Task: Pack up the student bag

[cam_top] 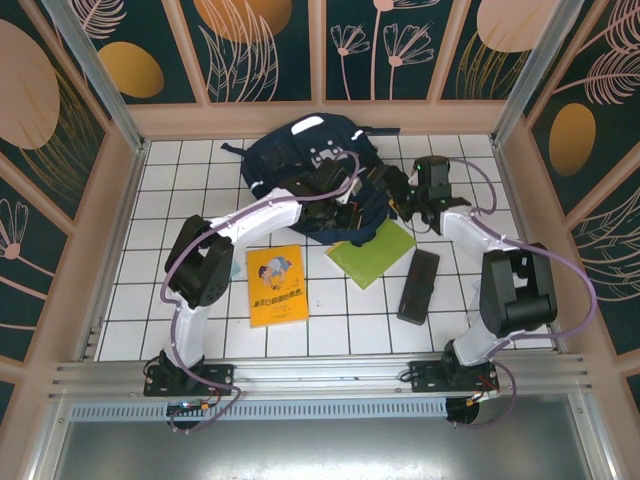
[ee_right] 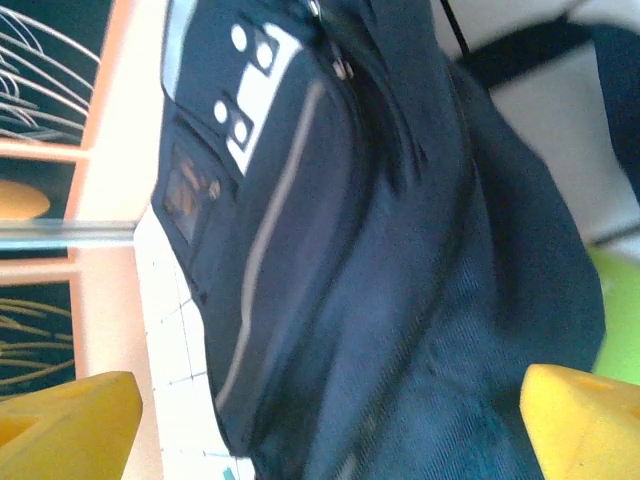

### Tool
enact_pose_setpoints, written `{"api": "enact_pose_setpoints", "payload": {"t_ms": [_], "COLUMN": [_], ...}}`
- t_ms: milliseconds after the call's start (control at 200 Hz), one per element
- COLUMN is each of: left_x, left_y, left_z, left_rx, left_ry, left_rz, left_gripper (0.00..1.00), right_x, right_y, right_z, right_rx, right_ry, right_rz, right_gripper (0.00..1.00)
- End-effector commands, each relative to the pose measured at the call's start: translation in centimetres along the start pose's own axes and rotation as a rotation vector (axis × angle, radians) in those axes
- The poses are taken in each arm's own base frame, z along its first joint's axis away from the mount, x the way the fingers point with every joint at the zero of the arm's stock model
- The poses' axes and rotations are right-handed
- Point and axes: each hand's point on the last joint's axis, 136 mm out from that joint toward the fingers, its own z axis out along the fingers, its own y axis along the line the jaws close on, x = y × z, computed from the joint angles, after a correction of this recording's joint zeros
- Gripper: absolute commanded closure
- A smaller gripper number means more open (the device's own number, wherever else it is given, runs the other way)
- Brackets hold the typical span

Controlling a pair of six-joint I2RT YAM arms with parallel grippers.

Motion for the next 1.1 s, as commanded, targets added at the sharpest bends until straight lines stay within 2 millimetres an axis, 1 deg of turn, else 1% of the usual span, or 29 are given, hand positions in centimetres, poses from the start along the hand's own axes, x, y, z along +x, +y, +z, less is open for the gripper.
{"api": "enact_pose_setpoints", "payload": {"t_ms": [0, 45, 105, 145, 185, 225, 275, 330, 360, 385, 455, 535, 625, 750, 901, 946, 986, 1031, 1091], "left_x": [-1.7, -1.2, -0.3, 0.0, 0.5, 1.0, 1.6, 2.4, 2.9, 3.4, 4.8, 6.5, 7.8, 8.6, 9.3, 9.4, 9.5, 9.6, 10.0], "left_y": [-2.1, -2.0, -1.4, -1.0, -0.5, -0.1, 0.6, 1.6, 2.1, 2.7, 4.5, 7.3, 10.2, 13.5, 17.2, 17.9, 18.1, 17.9, 17.0], "left_z": [-0.8, -0.8, -0.9, -1.1, -1.1, -1.3, -1.4, -1.4, -1.5, -1.5, -1.8, -2.5, -3.8, -5.7, -7.3, -7.8, -8.0, -8.3, -8.3], "left_rx": [0.075, 0.069, 0.049, 0.036, 0.016, -0.003, -0.028, -0.068, -0.089, -0.108, -0.178, -0.271, -0.335, -0.416, -0.535, -0.549, -0.543, -0.529, -0.48], "left_ry": [-0.063, -0.051, -0.037, -0.034, -0.03, -0.025, -0.016, -0.002, 0.008, 0.015, 0.045, 0.09, 0.105, 0.108, 0.124, 0.124, 0.126, 0.129, 0.155], "left_rz": [0.017, 0.014, 0.004, -0.001, -0.005, -0.007, -0.012, -0.02, -0.025, -0.028, -0.034, -0.055, -0.096, -0.129, -0.128, -0.138, -0.145, -0.146, -0.136], "left_gripper": [1.0, 1.0, 1.0, 1.0, 1.0, 1.0, 1.0, 1.0, 1.0, 1.0, 1.0, 1.0, 1.0, 1.0, 1.0, 1.0, 1.0, 1.0, 1.0], "right_x": [2.5, 3.1, 3.9, 4.3, 4.3, 4.1, 3.7, 3.2, 3.0, 2.7, 2.3, 1.9, 1.5, 1.2, 0.9, 0.8, 0.7, 0.4, -0.2], "right_y": [0.2, 0.2, 0.6, 0.8, 0.7, 0.3, -0.3, -1.0, -1.2, -1.3, -1.4, -1.3, -1.4, -2.2, -2.9, -3.2, -3.4, -3.5, -3.4], "right_z": [1.4, 2.4, 3.8, 4.6, 5.2, 5.5, 5.5, 5.3, 5.1, 4.9, 4.6, 4.3, 4.1, 4.1, 4.3, 4.3, 4.2, 4.2, 4.2], "right_rx": [-0.082, -0.083, -0.089, -0.088, -0.077, -0.061, -0.033, -0.012, -0.01, -0.012, -0.014, -0.008, 0.003, 0.025, 0.046, 0.054, 0.059, 0.061, 0.06], "right_ry": [0.065, 0.088, 0.118, 0.133, 0.135, 0.121, 0.094, 0.071, 0.063, 0.053, 0.031, 0.009, -0.008, -0.019, -0.032, -0.038, -0.043, -0.052, -0.067], "right_rz": [0.09, 0.096, 0.09, 0.086, 0.085, 0.082, 0.077, 0.073, 0.074, 0.075, 0.071, 0.055, 0.041, 0.041, 0.043, 0.042, 0.043, 0.045, 0.044], "right_gripper": [0.02, 0.02, 0.07, 0.12, 0.21, 0.34, 0.59, 0.8, 0.93, 1.0, 1.0, 1.0, 1.0, 1.0, 1.0, 1.0, 1.0, 1.0, 1.0]}}
